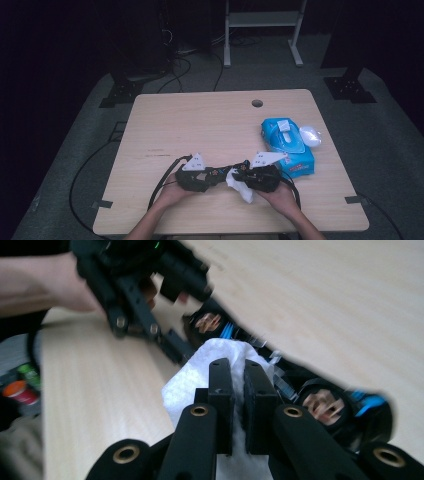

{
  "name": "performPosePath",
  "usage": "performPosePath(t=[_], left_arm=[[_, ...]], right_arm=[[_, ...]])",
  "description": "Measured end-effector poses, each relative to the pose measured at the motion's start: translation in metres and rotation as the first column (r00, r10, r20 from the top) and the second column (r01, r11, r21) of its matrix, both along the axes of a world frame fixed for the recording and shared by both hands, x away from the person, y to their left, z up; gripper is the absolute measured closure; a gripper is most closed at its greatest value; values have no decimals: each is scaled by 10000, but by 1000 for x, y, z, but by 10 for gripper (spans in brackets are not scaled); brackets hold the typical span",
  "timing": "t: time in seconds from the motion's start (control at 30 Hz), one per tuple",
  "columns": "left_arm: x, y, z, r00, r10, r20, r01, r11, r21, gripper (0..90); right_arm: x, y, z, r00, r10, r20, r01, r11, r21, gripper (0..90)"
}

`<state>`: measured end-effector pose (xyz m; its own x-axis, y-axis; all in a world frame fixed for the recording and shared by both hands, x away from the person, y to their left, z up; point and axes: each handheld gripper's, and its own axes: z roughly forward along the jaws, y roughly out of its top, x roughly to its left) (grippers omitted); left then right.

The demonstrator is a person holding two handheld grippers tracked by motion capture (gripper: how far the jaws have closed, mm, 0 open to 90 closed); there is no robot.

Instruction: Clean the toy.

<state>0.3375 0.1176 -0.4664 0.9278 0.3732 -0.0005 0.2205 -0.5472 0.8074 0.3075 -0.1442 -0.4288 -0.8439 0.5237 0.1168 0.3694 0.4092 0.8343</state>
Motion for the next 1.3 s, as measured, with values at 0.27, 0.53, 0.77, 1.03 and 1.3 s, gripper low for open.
performPosePath(t=[0.27,0.53,0.77,1.03,1.3], left_arm=[[-2,2,0,9994,-68,326,70,10000,-52,669],[-5,12,-1,9978,222,621,-223,9998,10,709],[-7,9,-1,9971,224,725,-226,9997,10,709],[-9,8,0,9961,165,866,-173,9998,82,709],[-11,10,1,9959,205,881,-222,9996,190,710]], right_arm=[[16,38,6,9995,-259,200,254,9993,278,838],[26,43,3,9944,-964,425,974,9950,-234,840],[20,55,2,9994,-262,236,257,9995,186,839],[25,41,1,9936,-1049,417,1057,9942,-196,844],[21,56,3,9980,-377,513,383,9992,-109,843]])
